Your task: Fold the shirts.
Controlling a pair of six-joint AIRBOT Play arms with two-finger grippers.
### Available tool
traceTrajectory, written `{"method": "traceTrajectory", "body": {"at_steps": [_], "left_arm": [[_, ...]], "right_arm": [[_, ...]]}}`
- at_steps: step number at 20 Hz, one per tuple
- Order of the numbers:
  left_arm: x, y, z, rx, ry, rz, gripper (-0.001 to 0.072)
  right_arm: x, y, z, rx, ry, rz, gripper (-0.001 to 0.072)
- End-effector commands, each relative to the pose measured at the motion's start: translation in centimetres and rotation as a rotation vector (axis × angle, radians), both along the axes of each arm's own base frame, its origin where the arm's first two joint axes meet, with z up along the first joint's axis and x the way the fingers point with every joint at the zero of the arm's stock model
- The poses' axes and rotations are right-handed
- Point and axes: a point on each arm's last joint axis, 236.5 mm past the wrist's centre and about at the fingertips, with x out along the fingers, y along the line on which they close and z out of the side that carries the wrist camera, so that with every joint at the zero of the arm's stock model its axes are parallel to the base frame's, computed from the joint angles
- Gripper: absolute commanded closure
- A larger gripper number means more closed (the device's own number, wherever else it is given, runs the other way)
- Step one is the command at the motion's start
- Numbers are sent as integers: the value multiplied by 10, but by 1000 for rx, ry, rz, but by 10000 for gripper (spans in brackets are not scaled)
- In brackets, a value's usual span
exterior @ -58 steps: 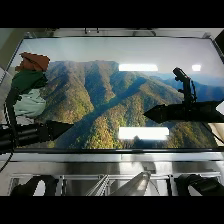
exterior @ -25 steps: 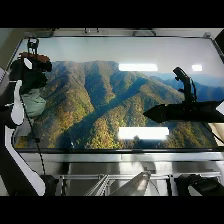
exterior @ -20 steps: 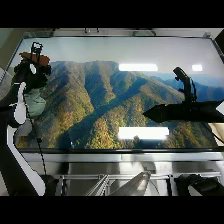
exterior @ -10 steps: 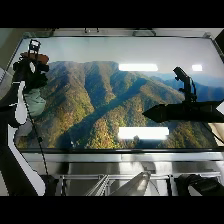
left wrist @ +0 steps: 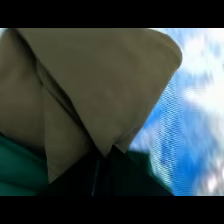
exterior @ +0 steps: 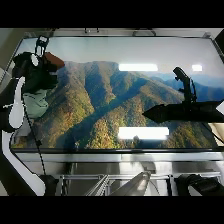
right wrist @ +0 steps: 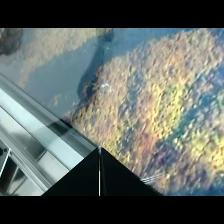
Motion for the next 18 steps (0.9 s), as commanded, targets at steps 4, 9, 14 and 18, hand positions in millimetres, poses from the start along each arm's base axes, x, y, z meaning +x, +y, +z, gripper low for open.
{"method": "traceTrajectory", "body": {"at_steps": [4,9,14,18], "left_arm": [[-71,-23,-57,-80,303,-177,430],[-18,-9,21,-47,85,-144,34],[23,-4,62,-5,-130,-132,33],[33,-9,20,-9,-114,-134,33]], "right_arm": [[-2,1,0,-2,-3,11,691],[-2,1,0,-1,0,14,691],[-2,1,0,-1,0,14,691],[-2,1,0,0,0,13,691]]}}
